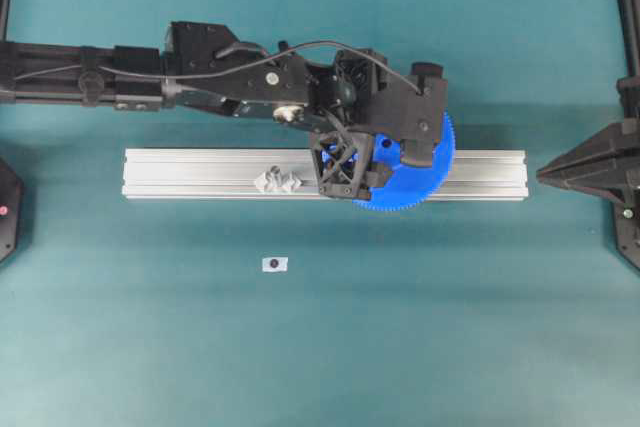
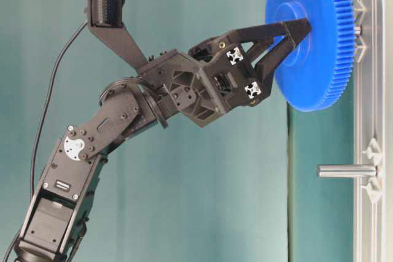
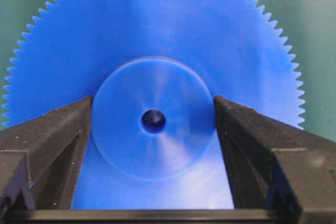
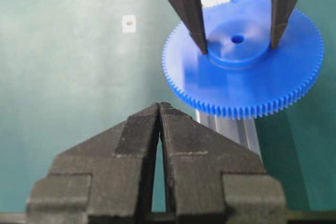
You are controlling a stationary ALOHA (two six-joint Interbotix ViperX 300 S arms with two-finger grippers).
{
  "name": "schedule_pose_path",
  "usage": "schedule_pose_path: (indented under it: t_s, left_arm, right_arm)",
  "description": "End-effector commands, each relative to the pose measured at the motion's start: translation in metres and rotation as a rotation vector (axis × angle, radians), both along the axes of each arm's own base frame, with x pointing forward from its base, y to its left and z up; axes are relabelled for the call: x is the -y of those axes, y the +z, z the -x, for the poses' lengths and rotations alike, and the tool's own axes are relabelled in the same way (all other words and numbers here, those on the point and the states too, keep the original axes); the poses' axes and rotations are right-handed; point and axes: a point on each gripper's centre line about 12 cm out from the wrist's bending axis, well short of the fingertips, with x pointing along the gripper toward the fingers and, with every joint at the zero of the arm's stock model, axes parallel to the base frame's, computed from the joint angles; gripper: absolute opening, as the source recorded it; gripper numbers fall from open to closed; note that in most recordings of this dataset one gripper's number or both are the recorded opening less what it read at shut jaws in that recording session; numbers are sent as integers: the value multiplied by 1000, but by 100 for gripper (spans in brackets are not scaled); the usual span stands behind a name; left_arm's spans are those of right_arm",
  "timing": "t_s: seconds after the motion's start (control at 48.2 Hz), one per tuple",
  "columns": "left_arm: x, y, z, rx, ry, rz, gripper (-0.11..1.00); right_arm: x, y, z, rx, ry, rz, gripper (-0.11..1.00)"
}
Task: Insert the large gear onto the shaft.
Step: 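Align the gear's center hole with the shaft tip using the left gripper, then push the blue gear down onto the shaft with the left gripper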
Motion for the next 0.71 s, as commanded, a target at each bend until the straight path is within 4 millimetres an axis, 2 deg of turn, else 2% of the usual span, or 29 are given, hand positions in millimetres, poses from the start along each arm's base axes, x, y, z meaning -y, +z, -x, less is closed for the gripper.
schedule_pose_path:
  t_s: [0.0,0.311,0.54,0.685]
  left_arm:
    - [-11,6,0,6,14,-8,80]
    - [-16,6,-2,7,13,-15,80]
    - [6,7,-5,6,-27,-12,80]
    - [14,6,-7,9,-41,-11,80]
  right_arm:
    - [0,6,-2,17,-6,-8,11]
    - [0,6,-2,17,-4,-8,11]
    - [0,5,-2,15,-4,-8,11]
    - [0,4,-2,14,-4,-8,11]
